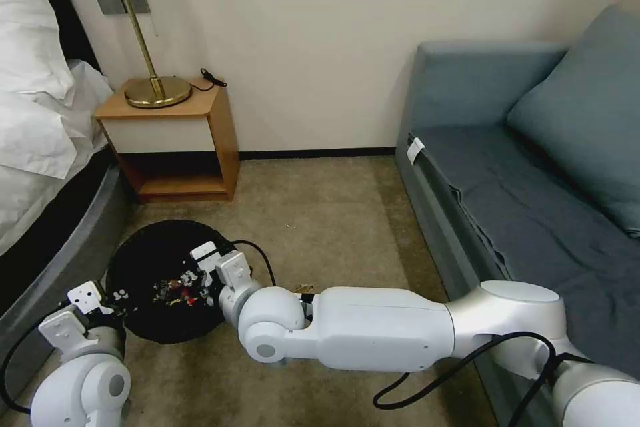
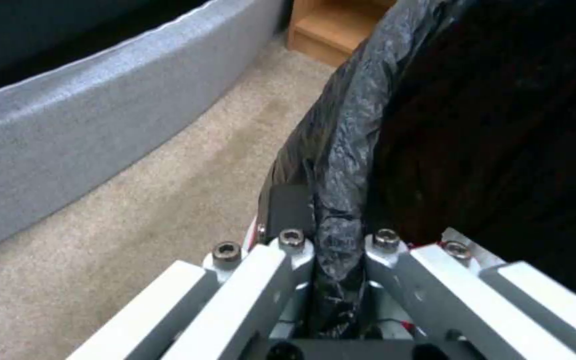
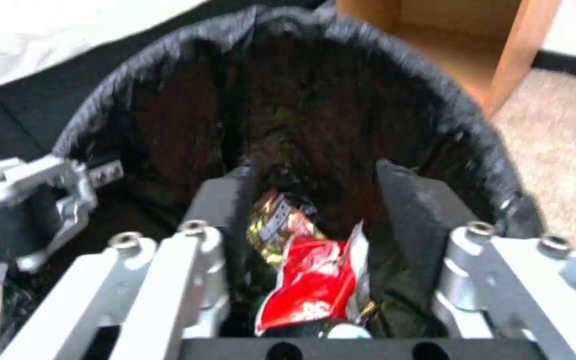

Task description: Pick up the trash bin, then pick up the garbage on the floor and place it into the trash bin.

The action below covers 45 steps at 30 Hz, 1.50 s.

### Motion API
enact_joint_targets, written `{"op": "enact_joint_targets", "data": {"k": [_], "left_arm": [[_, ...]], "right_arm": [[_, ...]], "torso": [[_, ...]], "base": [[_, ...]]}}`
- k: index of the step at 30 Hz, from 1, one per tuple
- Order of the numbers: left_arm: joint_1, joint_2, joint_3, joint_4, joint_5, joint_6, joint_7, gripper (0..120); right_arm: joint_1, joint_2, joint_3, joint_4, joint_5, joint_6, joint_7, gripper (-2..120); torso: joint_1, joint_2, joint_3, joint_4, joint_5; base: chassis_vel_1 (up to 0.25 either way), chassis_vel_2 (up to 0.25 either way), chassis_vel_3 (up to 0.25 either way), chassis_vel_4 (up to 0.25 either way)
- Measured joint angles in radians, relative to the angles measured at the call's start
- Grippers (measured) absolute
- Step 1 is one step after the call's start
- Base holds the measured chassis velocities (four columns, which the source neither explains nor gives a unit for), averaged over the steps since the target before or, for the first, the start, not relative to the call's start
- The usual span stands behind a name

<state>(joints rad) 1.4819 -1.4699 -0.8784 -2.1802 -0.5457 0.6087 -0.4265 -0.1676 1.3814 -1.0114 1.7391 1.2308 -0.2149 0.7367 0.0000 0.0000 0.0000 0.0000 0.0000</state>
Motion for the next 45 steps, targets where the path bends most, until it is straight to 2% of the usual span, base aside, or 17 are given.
{"op": "enact_joint_targets", "data": {"k": [2,5,7,10,16,20,21,23,24,26,28,30,31,33,34,41,45], "left_arm": [[0.0,0.0,0.0,0.0,0.0,0.0,0.0,3],[0.001,0.002,-0.007,0.001,-0.002,0.0,0.0,3],[0.001,0.002,-0.01,0.001,-0.003,0.0,0.0,3],[0.001,0.005,-0.019,0.002,-0.009,0.0,0.0,3],[0.001,0.006,-0.024,0.004,-0.012,0.0,0.0,3],[0.002,0.005,-0.025,0.003,-0.013,0.0,0.001,3],[0.002,0.005,-0.025,0.003,-0.013,0.0,0.001,3],[0.004,0.004,-0.025,0.003,-0.013,0.0,0.001,3],[0.004,0.004,-0.025,0.003,-0.013,0.0,0.001,3],[0.008,0.003,-0.029,0.002,-0.012,-0.002,0.001,3],[0.01,0.001,-0.031,0.002,-0.012,-0.003,0.002,3],[0.011,0.001,-0.032,0.002,-0.012,-0.004,0.002,3],[0.014,0.0,-0.036,0.002,-0.012,-0.006,0.002,3],[0.016,0.0,-0.04,0.002,-0.013,-0.007,0.003,3],[0.016,0.0,-0.04,0.002,-0.013,-0.007,0.003,3],[0.015,0.002,-0.047,0.004,-0.017,-0.009,0.003,3],[0.014,0.003,-0.047,0.01,-0.018,-0.01,0.004,3]], "right_arm": [[0.001,-0.003,0.003,0.001,-0.009,0.0,-0.003,51],[0.02,-0.04,0.043,0.001,-0.092,-0.001,-0.053,68],[0.028,-0.054,0.058,-0.007,-0.116,-0.004,-0.071,71],[0.054,-0.12,0.088,-0.066,-0.22,-0.019,-0.141,88],[0.084,-0.23,0.078,-0.12,-0.304,-0.078,-0.253,99],[0.116,-0.322,-0.005,-0.204,-0.459,-0.049,-0.461,100],[0.116,-0.322,-0.005,-0.204,-0.459,-0.049,-0.461,100],[0.134,-0.329,-0.058,-0.276,-0.571,0.046,-0.59,100],[0.134,-0.329,-0.058,-0.276,-0.571,0.046,-0.59,100],[0.152,-0.306,-0.108,-0.371,-0.674,0.178,-0.736,100],[0.16,-0.276,-0.134,-0.436,-0.711,0.252,-0.808,100],[0.163,-0.262,-0.143,-0.462,-0.721,0.274,-0.833,100],[0.171,-0.203,-0.181,-0.57,-0.757,0.369,-0.92,100],[0.172,-0.156,-0.217,-0.665,-0.785,0.439,-0.977,100],[0.172,-0.156,-0.217,-0.665,-0.785,0.439,-0.977,100],[0.109,-0.042,-0.251,-0.953,-0.912,0.584,-1.081,100],[0.081,-0.023,-0.257,-1.019,-0.927,0.602,-1.1,100]], "torso": [[0.0,0.0,0.0,0.0,0.0],[0.0,0.0,0.0,0.0,0.0],[0.0,0.0,0.0,0.0,0.0001],[0.0,0.0,0.0,0.0,0.0002],[0.0,0.0,0.0,-0.0002,0.0003],[0.0,0.0,0.0,-0.0005,0.0003],[0.0,0.0,0.0,-0.0005,0.0003],[0.0,0.0,0.0,-0.0002,0.0004],[0.0,0.0,0.0,-0.0002,0.0004],[0.0,0.0,0.0,-0.0003,0.0001],[0.0,0.0,0.0,-0.0001,0.0003],[0.0,0.0,0.0,-0.0002,0.0001],[0.0,0.0,0.0,0.0005,0.0001],[0.0,0.0,0.0,0.0005,-0.0001],[0.0,0.0,0.0,0.0005,-0.0001],[0.0,0.0,0.0,0.0,-0.0001],[0.0,0.0,0.0,-0.0001,-0.0001]], "base": [[0.0,0.0,0.0,0.0],[0.0,0.0,0.0,0.0],[0.0,0.0,0.0,0.0],[0.0,0.0,0.0,0.0],[0.0,0.0,0.0,0.0],[0.0,0.0,0.0,0.0],[0.0,0.0,0.0,0.0],[0.0,0.0,0.0,0.0],[0.0,0.0,0.0,0.0],[0.0,0.0,0.0,0.0],[0.0,0.0,0.0,0.0],[0.0,0.0,0.0,0.0],[0.0,0.0,0.0,0.0],[0.0,0.0,0.0,0.0],[0.0,0.0,0.0,0.0],[0.0,0.0,0.0,0.0],[0.0,0.0,0.0,0.0]]}}
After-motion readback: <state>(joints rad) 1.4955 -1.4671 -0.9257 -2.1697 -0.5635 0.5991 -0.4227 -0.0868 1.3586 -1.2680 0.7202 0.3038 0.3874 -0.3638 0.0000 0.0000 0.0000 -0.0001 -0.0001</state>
